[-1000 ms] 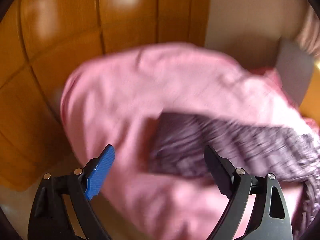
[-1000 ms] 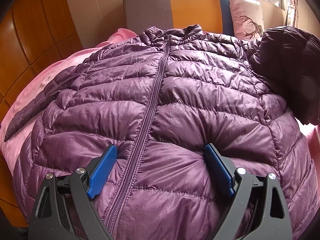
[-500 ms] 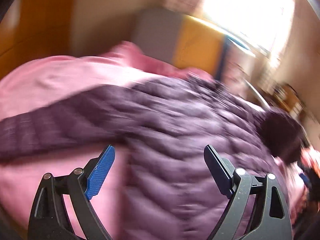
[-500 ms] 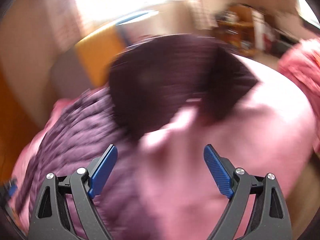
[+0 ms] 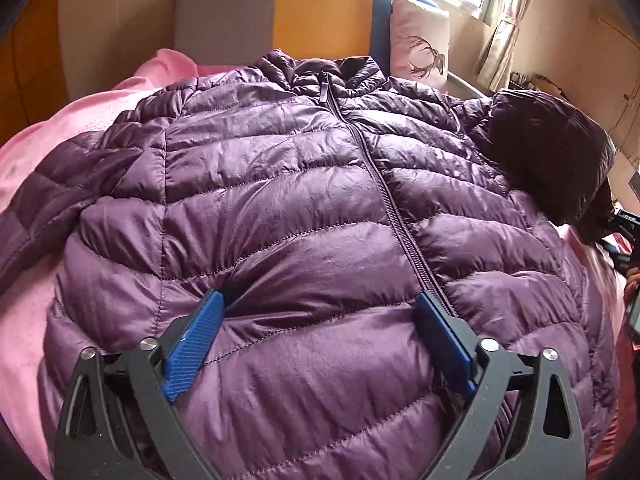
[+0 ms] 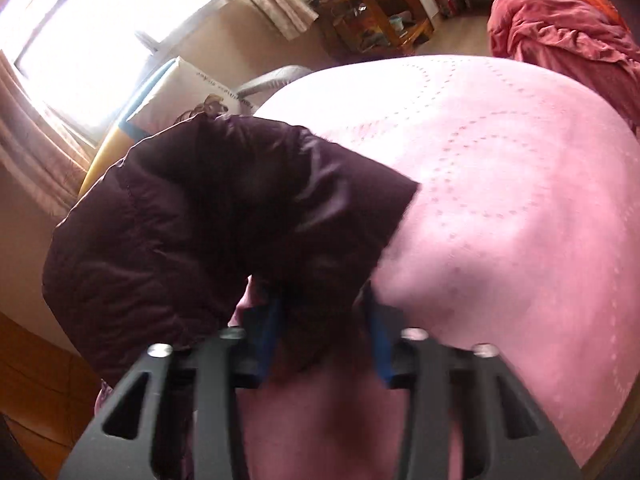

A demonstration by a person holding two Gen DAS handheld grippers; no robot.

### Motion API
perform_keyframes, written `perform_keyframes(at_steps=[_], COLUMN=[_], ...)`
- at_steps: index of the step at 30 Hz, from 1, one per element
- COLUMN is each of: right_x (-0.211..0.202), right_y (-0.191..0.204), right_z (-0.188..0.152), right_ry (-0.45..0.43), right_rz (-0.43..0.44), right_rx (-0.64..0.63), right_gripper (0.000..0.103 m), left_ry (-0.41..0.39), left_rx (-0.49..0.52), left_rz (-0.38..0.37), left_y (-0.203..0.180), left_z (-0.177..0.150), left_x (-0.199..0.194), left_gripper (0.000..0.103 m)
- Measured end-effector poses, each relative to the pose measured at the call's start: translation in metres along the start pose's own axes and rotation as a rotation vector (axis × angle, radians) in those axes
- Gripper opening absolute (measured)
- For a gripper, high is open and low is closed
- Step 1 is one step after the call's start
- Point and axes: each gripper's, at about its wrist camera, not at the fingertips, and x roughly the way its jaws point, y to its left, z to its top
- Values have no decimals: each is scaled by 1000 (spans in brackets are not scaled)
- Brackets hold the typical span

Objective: Fold large clothes

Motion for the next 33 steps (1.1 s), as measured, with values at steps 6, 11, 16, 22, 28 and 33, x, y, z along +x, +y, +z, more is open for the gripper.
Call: perform_keyframes(at_steps=[6, 11, 16, 22, 28, 33], right_x=[-70, -135, -132, -70, -70, -70], right_y=[40, 46, 4, -64, -51, 39], right_z=[13, 43, 75, 82, 79, 45], right_ry=[-53, -123, -151, -26, -141, -190], right_rz=[1, -59, -280, -558, -704, -379], right_rx=[-205, -275, -232, -181, -237, -410], right_gripper=[5, 4, 3, 2, 51, 65], left_ry=[3, 1, 1, 3, 3, 0], left_rx=[-7, -9, -9, -6, -5, 0], left_rz=[-13, -17, -16, -14, -15, -8], left_y=[1, 3, 3, 3, 4, 4], left_z=[0, -1, -2, -2, -2, -3], left_x=[2, 3, 4, 4, 4, 6], left_gripper=[99, 99, 99, 99, 99, 99])
